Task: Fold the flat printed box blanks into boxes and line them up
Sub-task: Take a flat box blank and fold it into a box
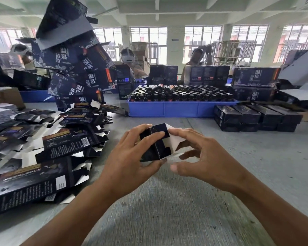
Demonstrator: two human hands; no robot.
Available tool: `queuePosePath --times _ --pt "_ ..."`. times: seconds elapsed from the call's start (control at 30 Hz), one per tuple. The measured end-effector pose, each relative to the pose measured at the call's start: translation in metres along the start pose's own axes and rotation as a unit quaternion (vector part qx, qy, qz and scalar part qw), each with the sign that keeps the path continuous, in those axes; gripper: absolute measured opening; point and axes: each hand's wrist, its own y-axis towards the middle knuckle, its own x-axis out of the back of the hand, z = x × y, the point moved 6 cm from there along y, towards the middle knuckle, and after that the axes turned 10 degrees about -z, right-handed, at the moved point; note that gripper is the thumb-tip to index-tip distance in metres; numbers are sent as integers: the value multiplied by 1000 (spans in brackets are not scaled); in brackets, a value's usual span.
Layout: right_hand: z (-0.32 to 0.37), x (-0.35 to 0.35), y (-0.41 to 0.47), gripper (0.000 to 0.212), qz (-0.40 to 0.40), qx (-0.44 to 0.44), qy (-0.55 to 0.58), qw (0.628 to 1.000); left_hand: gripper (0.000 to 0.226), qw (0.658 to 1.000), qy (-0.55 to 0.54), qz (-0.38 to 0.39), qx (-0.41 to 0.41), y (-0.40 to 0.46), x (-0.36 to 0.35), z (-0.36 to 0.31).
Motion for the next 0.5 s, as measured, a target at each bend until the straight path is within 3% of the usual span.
queuePosePath --times 0.07,0.27,0.5 --pt "-2 -1 1 77 -11 1 -14 1000 63 1000 0 -1 0 0 0 0" --pt "-2 3 -2 39 -149 33 -57 987 60 1000 9 2 -29 -4 -5 -7" --pt "-7 1 -4 45 -200 6 -4 980 60 999 16 -4 -29 -4 -5 -7"
